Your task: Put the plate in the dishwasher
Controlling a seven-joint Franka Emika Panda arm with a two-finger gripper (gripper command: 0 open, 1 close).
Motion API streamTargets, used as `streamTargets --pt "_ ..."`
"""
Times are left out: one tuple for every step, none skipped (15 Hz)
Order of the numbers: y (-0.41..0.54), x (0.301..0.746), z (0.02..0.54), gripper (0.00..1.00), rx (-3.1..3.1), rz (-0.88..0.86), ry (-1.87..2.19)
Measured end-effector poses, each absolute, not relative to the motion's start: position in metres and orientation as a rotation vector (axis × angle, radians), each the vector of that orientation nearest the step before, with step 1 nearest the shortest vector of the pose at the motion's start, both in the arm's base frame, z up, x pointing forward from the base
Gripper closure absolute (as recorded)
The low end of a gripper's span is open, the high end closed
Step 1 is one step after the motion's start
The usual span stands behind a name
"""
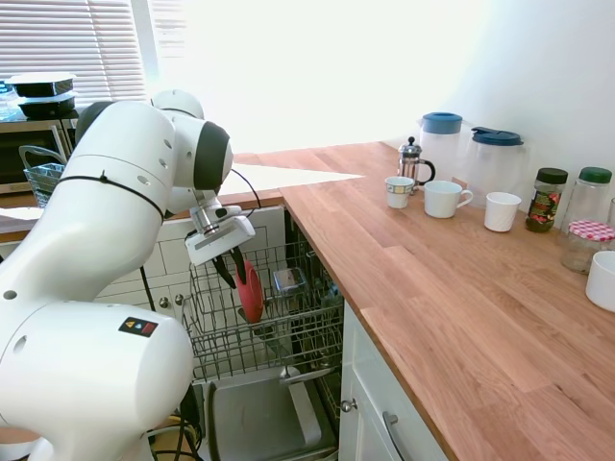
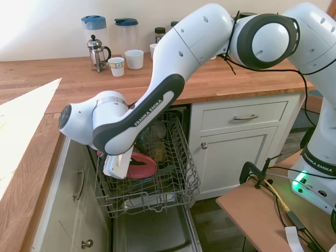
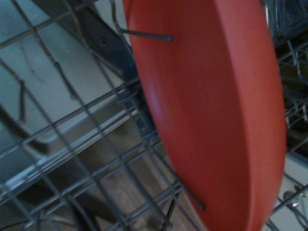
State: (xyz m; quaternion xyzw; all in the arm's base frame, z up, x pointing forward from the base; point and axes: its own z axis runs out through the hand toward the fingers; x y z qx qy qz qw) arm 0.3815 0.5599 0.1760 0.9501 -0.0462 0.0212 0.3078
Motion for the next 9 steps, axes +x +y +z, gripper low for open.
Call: streamTargets --pt "0.562 0.387 0.192 0.0 2.525 -0.009 -0.128" --pt "0.562 0.396 0.212 0.0 2.539 -0.056 -0.14" --pt "0.559 0.41 0.24 0.0 2.559 -0.071 -0.164" --pt "0.552 0.426 0.273 0.0 2.587 -0.067 -0.205" --pt "0.541 0.443 0.311 0.0 2.622 -0.06 -0.245" --pt "0.523 0.462 0.352 0.0 2.665 -0.052 -0.291" --pt "0.503 0.479 0.392 0.0 2.707 -0.047 -0.332" --pt "0.481 0.493 0.425 0.0 2.742 -0.043 -0.374" --pt "0.459 0.506 0.452 0.0 2.772 -0.041 -0.416"
